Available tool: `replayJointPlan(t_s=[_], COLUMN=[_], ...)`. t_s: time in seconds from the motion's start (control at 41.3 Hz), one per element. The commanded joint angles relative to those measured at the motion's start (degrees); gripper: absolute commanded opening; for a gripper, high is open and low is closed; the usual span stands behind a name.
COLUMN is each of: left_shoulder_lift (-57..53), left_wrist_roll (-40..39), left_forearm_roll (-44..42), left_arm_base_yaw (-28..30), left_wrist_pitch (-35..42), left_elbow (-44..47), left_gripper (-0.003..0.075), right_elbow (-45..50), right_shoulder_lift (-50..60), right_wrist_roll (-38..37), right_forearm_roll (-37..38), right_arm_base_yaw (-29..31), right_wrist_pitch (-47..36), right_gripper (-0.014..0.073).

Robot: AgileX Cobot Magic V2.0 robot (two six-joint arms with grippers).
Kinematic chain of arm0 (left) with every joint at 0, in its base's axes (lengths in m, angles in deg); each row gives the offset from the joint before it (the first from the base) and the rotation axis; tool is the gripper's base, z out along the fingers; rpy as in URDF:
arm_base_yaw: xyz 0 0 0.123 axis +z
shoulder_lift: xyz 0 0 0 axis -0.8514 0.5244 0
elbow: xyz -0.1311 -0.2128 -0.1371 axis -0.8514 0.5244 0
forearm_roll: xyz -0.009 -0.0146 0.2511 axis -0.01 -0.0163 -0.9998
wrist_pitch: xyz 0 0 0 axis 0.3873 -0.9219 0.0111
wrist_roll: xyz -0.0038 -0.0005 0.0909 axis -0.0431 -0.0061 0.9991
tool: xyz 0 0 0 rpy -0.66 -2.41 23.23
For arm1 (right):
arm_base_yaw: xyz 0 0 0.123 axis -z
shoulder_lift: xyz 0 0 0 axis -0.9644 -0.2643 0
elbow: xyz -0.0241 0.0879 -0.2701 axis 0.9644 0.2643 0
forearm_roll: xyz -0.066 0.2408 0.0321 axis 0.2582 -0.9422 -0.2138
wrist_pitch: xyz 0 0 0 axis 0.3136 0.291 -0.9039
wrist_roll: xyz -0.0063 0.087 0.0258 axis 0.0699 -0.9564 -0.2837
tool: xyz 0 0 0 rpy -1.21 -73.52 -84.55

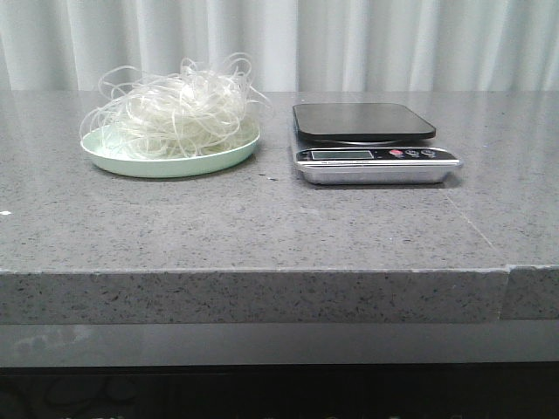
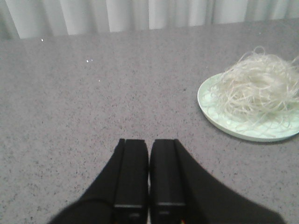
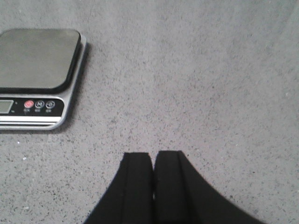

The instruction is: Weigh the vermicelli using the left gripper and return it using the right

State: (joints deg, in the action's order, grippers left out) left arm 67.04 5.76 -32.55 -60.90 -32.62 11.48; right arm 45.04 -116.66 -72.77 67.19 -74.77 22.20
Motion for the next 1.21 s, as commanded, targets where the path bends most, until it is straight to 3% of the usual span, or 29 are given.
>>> replayJointPlan(t_s=[0.0, 0.315, 0.412, 0.509, 0.606, 1.188], left_shoulder_lift=[1.9, 7.3, 8.8, 10.2, 12.1, 36.4], left_wrist_roll=[-0.1, -0.1, -0.1, -0.1, -0.1, 0.0], left_forearm_roll=[0.5, 0.5, 0.5, 1.7, 3.2, 1.7], left_arm_base_yaw=[0.0, 0.0, 0.0, 0.0, -0.9, -22.4], left_wrist_pitch=[4.3, 5.6, 6.2, 6.5, 6.5, 10.4], left_elbow=[-0.7, 0.5, 0.5, 0.0, -1.5, -19.1], left_gripper=[0.0144, 0.0171, 0.0274, 0.0435, 0.0526, 0.0524], right_elbow=[-2.0, -2.0, -2.0, -2.0, -2.0, -2.0], right_shoulder_lift=[-2.4, -6.3, -6.4, -6.4, -6.7, -6.7], right_wrist_roll=[0.4, 2.9, 3.7, 3.7, 3.7, 3.7], right_forearm_roll=[0.5, 0.5, 0.5, 0.5, 0.0, -0.4], right_arm_base_yaw=[0.2, 0.2, 0.2, 0.2, 0.2, 0.2], right_wrist_pitch=[-3.0, -0.1, -0.1, -0.2, -0.5, -0.5], right_gripper=[0.0145, 0.0179, 0.0314, 0.0480, 0.0548, 0.0543])
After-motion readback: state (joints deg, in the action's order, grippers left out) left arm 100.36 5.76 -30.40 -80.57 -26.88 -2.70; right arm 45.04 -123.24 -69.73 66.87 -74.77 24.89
